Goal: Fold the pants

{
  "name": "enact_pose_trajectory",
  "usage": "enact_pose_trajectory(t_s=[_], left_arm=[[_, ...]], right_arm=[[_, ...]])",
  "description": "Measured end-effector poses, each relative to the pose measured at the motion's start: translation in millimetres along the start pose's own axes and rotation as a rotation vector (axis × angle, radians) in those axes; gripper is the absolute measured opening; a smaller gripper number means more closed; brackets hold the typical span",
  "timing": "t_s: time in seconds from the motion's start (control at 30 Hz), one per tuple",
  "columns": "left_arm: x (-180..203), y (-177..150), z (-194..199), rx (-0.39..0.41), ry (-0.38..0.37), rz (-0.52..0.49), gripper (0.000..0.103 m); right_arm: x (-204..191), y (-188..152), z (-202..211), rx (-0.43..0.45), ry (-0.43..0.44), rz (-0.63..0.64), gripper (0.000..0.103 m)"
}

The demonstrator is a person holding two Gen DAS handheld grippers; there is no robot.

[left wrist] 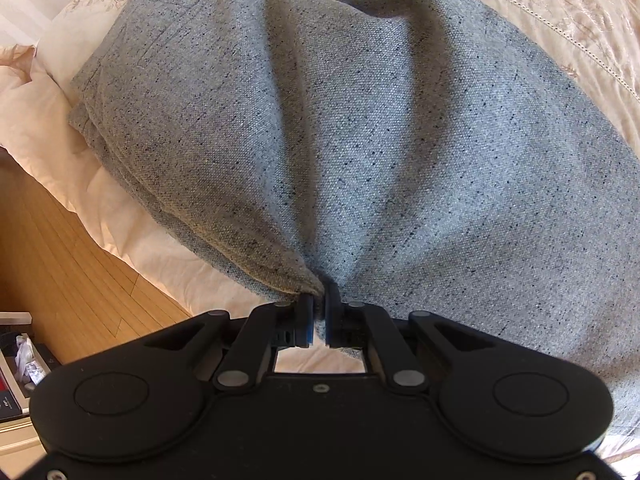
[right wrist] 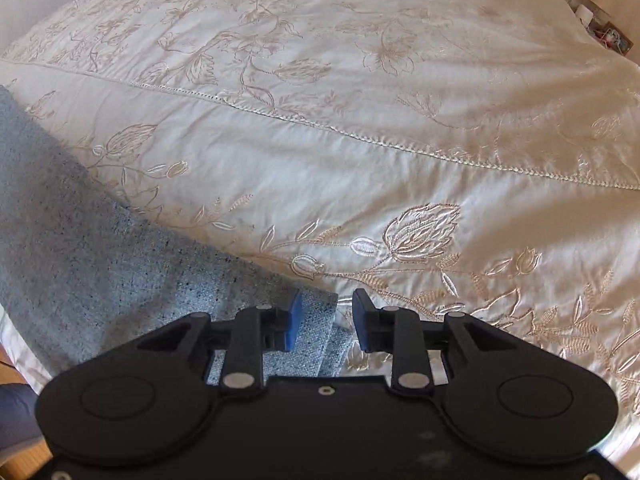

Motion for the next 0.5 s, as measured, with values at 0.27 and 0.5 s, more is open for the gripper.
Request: enact_pose_trajectory(t_s=[0.27,0.5], left_arm=[[1,0,-1,0.004,0.008,-0.004,0.007],[-3,0,3,0.01,-0.015,0.005,0.007]], right_arm=[[0,-5,11,0.03,0.143,-0.11,0.007],[-8,-37,57,0.081,0.0,-0.16,0.006]])
Point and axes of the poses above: each gripper's, at about its wrist camera, not at the fingertips, and z roughly against the way its jaws point, x to its right, y to its top, the point moved 8 cm from there along -z, roughly the way its jaws point, and after that the axes turned 15 degrees about -x, right-handed, at the moved point
